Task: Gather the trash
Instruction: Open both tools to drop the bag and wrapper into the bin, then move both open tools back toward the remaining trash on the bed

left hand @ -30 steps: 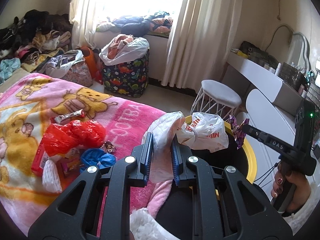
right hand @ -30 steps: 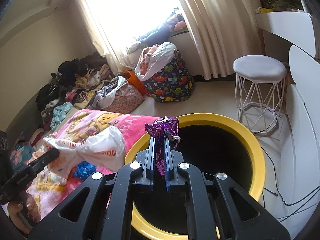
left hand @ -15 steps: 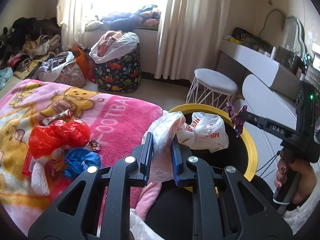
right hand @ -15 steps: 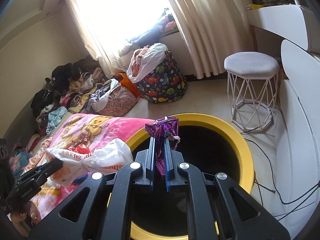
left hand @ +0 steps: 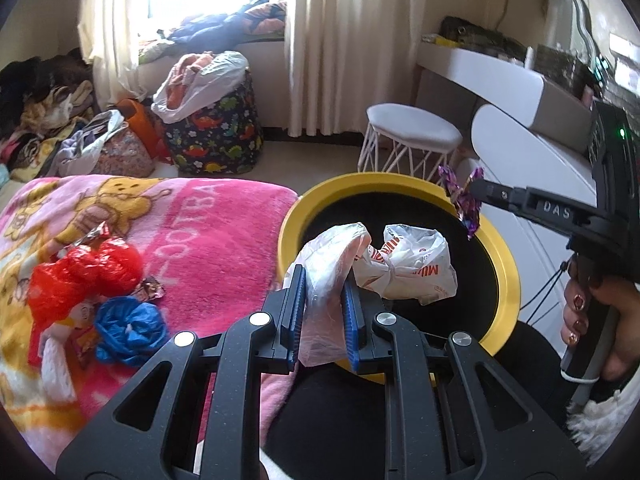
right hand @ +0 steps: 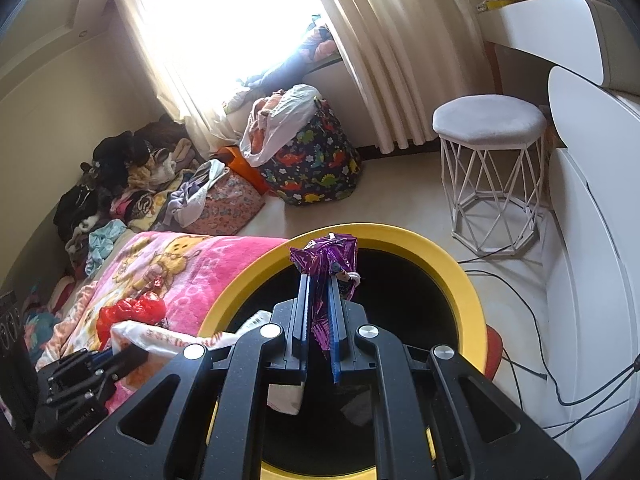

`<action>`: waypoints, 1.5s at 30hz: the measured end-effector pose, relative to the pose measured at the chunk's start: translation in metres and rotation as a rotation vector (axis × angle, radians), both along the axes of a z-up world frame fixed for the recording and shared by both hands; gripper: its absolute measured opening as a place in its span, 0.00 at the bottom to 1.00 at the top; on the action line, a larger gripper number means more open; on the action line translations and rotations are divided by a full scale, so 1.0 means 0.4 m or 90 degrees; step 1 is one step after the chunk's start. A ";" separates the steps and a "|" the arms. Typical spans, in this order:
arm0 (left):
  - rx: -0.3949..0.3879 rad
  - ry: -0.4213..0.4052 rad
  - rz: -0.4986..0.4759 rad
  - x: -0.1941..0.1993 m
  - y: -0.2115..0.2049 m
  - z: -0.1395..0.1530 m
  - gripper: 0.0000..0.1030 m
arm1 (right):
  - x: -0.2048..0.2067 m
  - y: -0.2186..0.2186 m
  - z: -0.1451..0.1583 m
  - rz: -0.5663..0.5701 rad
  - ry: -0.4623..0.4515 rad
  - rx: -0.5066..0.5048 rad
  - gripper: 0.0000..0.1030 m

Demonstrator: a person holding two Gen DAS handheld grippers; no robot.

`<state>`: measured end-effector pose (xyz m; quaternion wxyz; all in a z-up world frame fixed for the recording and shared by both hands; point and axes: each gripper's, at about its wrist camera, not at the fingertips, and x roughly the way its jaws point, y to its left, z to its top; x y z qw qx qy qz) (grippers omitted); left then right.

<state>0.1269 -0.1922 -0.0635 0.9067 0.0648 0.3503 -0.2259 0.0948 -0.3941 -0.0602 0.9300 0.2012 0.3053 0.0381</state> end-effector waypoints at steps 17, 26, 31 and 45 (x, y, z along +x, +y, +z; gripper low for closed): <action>0.019 0.021 -0.045 0.023 -0.074 -0.054 0.21 | 0.020 -0.031 -0.045 -0.016 0.033 0.006 0.09; -0.047 -0.008 0.005 0.024 -0.009 -0.020 0.76 | 0.026 -0.006 -0.047 -0.010 0.034 -0.024 0.36; -0.056 -0.025 0.028 0.025 0.022 -0.003 0.87 | 0.018 0.020 -0.036 0.003 0.019 -0.036 0.44; -0.064 -0.076 0.081 0.012 0.114 0.040 0.89 | -0.006 0.112 0.024 0.039 -0.039 -0.058 0.61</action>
